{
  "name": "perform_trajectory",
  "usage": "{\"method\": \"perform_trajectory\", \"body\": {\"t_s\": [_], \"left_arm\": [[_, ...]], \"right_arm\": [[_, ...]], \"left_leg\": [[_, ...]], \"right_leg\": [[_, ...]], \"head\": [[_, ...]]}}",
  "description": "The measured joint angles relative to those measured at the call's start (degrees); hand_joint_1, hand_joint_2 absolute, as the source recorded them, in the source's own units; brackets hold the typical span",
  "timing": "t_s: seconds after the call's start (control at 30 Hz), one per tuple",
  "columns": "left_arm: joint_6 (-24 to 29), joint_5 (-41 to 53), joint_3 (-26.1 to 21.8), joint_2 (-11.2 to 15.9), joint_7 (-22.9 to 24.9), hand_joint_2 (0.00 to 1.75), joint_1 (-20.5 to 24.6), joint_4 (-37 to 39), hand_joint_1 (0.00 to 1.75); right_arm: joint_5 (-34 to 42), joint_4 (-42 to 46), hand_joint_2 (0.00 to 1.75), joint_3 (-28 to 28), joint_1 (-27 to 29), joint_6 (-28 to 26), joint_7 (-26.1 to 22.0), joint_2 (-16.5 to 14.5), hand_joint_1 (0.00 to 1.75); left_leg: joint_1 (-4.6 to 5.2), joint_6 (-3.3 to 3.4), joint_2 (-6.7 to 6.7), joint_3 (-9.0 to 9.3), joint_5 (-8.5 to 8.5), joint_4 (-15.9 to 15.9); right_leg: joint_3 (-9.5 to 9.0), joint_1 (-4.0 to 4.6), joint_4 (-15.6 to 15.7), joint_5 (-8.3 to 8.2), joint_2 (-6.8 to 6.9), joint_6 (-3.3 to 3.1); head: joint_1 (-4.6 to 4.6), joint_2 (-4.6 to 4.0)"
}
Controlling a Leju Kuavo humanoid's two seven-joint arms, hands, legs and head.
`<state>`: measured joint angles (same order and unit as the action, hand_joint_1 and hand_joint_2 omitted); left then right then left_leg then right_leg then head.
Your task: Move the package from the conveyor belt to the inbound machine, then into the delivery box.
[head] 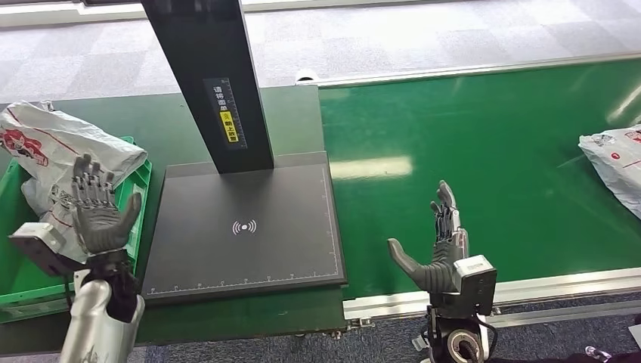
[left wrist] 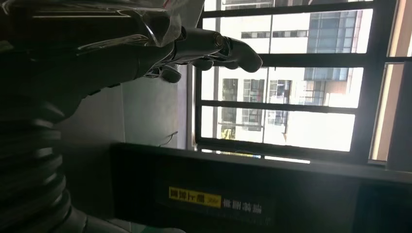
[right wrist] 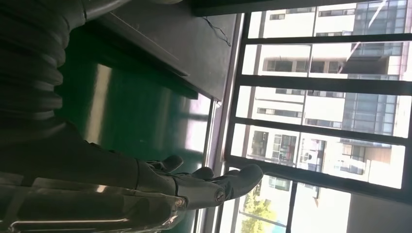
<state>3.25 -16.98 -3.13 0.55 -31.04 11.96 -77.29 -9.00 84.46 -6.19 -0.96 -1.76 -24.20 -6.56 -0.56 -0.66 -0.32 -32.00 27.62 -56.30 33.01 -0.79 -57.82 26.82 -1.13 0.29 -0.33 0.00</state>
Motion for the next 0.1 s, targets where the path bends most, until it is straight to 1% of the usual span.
{"method": "perform_trajectory", "body": {"t_s": [0.07, 0.1], "left_arm": [[1.23, -1.11, 3.02, -0.93, -0.40, 1.75, -2.52, -2.54, 0.00], [1.51, -1.44, 3.61, -1.04, -0.40, 1.75, -2.93, -3.09, 0.00]], "right_arm": [[0.13, -0.42, 1.75, -0.32, -0.03, 0.03, 0.00, 0.00, 0.00], [0.15, -0.52, 1.75, -0.38, -0.03, 0.03, 0.00, 0.00, 0.00]], "left_leg": [[-0.01, 0.01, -0.02, -0.01, 0.01, 0.00], [-0.01, 0.01, -0.03, -0.01, 0.01, 0.00]], "right_leg": [[0.01, 0.00, 0.01, 0.00, 0.01, 0.00], [0.01, 0.00, 0.01, 0.00, 0.01, 0.00]], "head": [[-0.03, 0.00], [-0.04, 0.00]]}}
